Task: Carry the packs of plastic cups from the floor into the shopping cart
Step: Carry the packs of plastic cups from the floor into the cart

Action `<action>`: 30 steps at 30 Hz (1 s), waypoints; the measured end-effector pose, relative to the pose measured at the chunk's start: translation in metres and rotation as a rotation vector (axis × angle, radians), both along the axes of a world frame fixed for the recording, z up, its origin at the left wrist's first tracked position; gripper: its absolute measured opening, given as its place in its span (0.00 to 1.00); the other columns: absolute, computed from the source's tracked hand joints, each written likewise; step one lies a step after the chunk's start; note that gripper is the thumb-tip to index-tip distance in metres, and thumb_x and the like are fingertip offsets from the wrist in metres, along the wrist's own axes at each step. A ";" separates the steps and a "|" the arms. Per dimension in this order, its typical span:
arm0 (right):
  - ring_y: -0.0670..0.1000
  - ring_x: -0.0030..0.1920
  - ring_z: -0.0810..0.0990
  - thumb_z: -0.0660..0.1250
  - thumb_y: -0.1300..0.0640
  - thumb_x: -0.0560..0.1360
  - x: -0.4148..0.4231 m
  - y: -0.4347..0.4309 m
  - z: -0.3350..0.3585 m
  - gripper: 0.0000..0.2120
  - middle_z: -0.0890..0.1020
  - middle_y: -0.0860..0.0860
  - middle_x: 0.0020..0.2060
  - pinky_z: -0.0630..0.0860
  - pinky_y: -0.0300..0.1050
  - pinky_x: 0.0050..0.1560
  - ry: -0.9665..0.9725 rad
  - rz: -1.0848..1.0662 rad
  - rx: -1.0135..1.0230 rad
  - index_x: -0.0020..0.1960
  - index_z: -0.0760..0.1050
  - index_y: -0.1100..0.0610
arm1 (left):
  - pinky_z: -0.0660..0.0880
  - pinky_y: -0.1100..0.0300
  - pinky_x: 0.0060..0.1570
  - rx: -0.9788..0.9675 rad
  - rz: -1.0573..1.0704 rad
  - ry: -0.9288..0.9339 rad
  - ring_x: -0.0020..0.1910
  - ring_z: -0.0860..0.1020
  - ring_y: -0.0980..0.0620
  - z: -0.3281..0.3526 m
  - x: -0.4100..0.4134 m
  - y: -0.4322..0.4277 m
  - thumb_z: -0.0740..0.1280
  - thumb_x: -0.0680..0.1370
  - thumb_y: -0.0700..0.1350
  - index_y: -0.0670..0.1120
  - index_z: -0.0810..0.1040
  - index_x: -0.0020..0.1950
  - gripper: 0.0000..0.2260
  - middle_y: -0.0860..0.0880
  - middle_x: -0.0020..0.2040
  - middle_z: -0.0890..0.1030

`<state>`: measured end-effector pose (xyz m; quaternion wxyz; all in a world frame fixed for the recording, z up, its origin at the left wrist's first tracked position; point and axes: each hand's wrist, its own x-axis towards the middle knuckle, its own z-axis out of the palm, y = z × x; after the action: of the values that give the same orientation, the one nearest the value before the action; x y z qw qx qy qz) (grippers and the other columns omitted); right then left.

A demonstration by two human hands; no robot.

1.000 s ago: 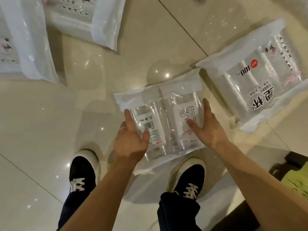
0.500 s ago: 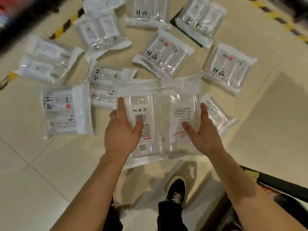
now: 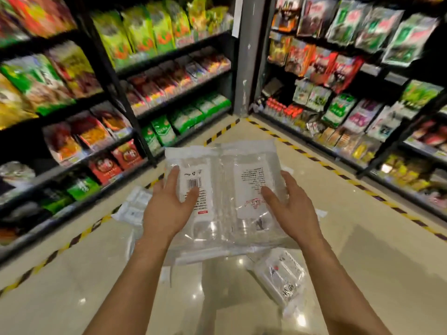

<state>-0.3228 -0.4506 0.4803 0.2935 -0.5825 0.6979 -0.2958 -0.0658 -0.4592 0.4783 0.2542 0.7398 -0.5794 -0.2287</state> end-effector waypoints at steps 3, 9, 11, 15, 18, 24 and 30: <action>0.52 0.70 0.70 0.61 0.30 0.72 0.031 0.003 0.065 0.38 0.69 0.48 0.72 0.69 0.56 0.67 -0.010 0.062 -0.069 0.77 0.59 0.46 | 0.70 0.49 0.61 -0.043 0.066 0.025 0.69 0.69 0.43 0.066 0.036 0.021 0.62 0.75 0.66 0.58 0.56 0.78 0.34 0.44 0.74 0.65; 0.50 0.68 0.71 0.59 0.27 0.67 0.111 0.012 0.142 0.41 0.71 0.45 0.70 0.70 0.55 0.66 -0.119 0.269 -0.115 0.76 0.58 0.42 | 0.69 0.54 0.60 -0.194 0.229 0.045 0.70 0.69 0.47 0.156 0.113 0.091 0.64 0.76 0.62 0.55 0.57 0.78 0.33 0.49 0.73 0.68; 0.50 0.68 0.71 0.60 0.28 0.67 0.145 0.018 0.158 0.40 0.72 0.45 0.69 0.70 0.56 0.67 -0.158 0.348 -0.114 0.75 0.59 0.42 | 0.66 0.57 0.53 -0.243 0.291 0.049 0.68 0.70 0.49 0.177 0.137 0.119 0.65 0.78 0.58 0.55 0.59 0.77 0.30 0.54 0.69 0.70; 0.50 0.62 0.76 0.66 0.42 0.76 0.223 0.040 0.190 0.27 0.76 0.43 0.60 0.74 0.50 0.59 -0.190 0.515 -0.164 0.72 0.65 0.47 | 0.65 0.59 0.54 -0.269 0.405 0.007 0.69 0.70 0.49 0.203 0.198 0.176 0.64 0.79 0.57 0.53 0.58 0.78 0.30 0.51 0.72 0.70; 0.47 0.61 0.76 0.66 0.41 0.75 0.289 0.064 0.210 0.29 0.76 0.43 0.63 0.73 0.49 0.60 -0.232 0.629 -0.219 0.73 0.64 0.48 | 0.68 0.56 0.56 -0.273 0.520 -0.022 0.68 0.71 0.48 0.216 0.250 0.222 0.64 0.78 0.60 0.55 0.59 0.77 0.30 0.50 0.72 0.70; 0.41 0.55 0.74 0.65 0.48 0.78 0.442 0.137 0.236 0.24 0.75 0.36 0.55 0.68 0.32 0.45 -0.246 0.888 -0.278 0.72 0.64 0.44 | 0.71 0.52 0.60 -0.297 0.745 -0.062 0.67 0.71 0.47 0.237 0.363 0.338 0.62 0.75 0.65 0.56 0.58 0.77 0.33 0.50 0.71 0.70; 0.50 0.69 0.69 0.63 0.45 0.79 0.594 0.233 0.251 0.31 0.71 0.41 0.65 0.67 0.47 0.63 -0.208 1.137 -0.203 0.78 0.55 0.47 | 0.71 0.54 0.53 -0.297 0.979 -0.133 0.63 0.73 0.47 0.252 0.463 0.472 0.64 0.77 0.60 0.54 0.60 0.77 0.31 0.48 0.67 0.73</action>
<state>0.2715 -0.2174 0.7314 0.4157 -0.8586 0.2116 -0.2128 0.3971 0.0132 0.7304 0.3963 0.8933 -0.2064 0.0495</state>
